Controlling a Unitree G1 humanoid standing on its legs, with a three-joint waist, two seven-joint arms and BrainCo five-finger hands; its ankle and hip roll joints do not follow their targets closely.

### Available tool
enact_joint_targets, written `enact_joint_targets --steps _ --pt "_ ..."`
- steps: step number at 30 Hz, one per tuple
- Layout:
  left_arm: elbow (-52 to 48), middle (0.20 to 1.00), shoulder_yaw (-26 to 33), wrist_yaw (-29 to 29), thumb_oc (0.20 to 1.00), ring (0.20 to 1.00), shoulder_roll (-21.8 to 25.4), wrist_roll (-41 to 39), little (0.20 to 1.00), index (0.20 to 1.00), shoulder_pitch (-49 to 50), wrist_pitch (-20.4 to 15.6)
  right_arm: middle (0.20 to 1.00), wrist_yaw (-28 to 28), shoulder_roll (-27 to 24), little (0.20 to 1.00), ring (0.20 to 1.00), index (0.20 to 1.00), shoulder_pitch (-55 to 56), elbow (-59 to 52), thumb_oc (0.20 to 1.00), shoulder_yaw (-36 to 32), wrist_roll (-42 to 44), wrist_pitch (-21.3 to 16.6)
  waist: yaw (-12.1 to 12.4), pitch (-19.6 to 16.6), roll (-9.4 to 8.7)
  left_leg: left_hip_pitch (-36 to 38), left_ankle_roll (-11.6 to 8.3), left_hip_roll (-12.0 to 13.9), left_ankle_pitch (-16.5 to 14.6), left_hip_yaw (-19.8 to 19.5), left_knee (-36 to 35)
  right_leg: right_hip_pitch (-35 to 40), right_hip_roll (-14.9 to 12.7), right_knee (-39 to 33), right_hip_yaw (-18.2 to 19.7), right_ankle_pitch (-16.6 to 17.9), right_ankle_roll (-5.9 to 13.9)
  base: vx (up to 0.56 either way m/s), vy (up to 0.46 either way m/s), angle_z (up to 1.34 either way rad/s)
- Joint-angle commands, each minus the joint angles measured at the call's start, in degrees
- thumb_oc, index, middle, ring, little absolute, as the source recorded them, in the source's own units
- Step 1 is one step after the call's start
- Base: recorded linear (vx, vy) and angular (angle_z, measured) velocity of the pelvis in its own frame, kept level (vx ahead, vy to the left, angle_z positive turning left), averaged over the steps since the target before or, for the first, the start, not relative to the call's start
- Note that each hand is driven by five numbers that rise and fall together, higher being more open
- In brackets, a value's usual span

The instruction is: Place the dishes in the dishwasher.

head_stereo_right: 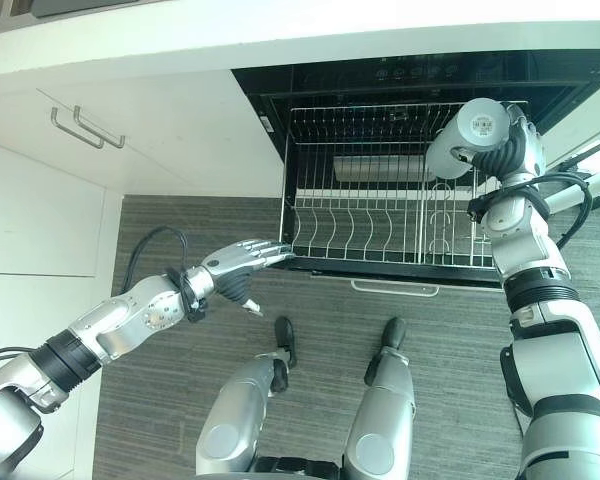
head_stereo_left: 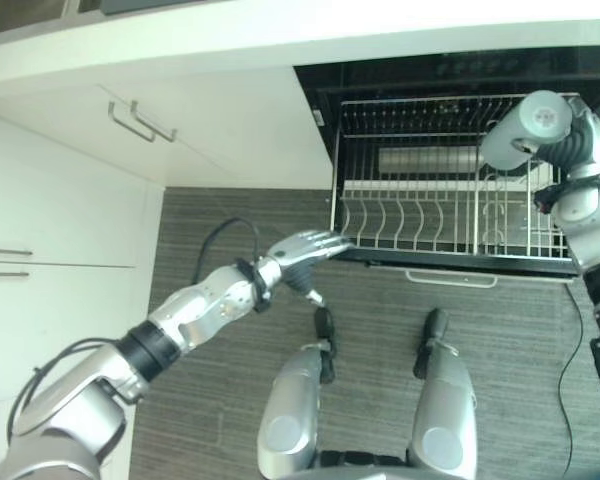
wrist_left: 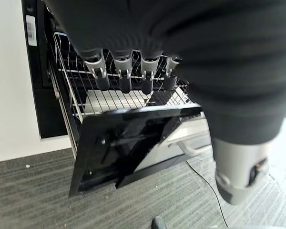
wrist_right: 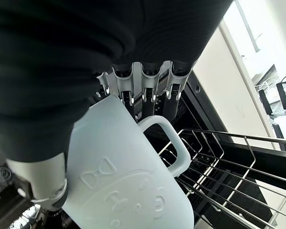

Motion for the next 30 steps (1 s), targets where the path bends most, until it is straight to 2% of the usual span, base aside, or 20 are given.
enact_joint_targets --steps 1,18,21,30 --pt "-4.2 1.0 0.3 2.2 1.0 1.0 2.8 0.8 1.0 1.0 -0.5 -1.0 0.2 -0.2 -2.2 0.2 0.2 0.2 -3.7 1.4 0.2 1.1 -1.8 -0.3 0.3 -1.4 -0.47 0.0 0.52 2.7 -3.7 4.0 4.4 0.4 0.2 2.9 3.8 -3.8 -0.07 0.0 0.0 0.0" --pt "-4.5 1.0 1.3 2.3 1.0 1.0 3.4 1.4 1.0 1.0 0.1 -1.3 0.2 2.8 0.9 0.2 0.2 0.2 0.7 7.2 0.2 1.4 -3.2 2.1 0.5 -1.4 -0.65 -0.9 0.8 3.0 -3.8 4.7 4.4 -0.7 0.0 2.9 3.3 -3.3 0.22 0.0 0.0 0.0" --pt "-4.9 1.0 1.5 2.1 1.0 1.0 3.4 1.3 1.0 1.0 0.2 -0.9 0.2 3.8 2.0 0.2 0.2 0.2 2.0 7.9 0.2 1.5 -3.0 3.6 0.5 -1.4 -0.83 -1.0 0.83 3.1 -4.0 4.8 4.6 -0.8 0.0 3.1 3.3 -3.3 0.32 0.0 0.0 0.0" --pt "-4.6 1.0 2.0 1.7 1.0 1.0 3.0 1.9 1.0 1.0 -0.1 -1.5 0.2 4.6 4.8 0.2 0.2 0.2 5.4 9.9 0.2 0.8 -1.7 4.1 0.2 -1.4 -1.08 -1.9 0.95 3.4 -4.0 5.1 4.9 -1.8 0.0 3.1 3.4 -3.0 0.41 0.0 0.0 0.0"
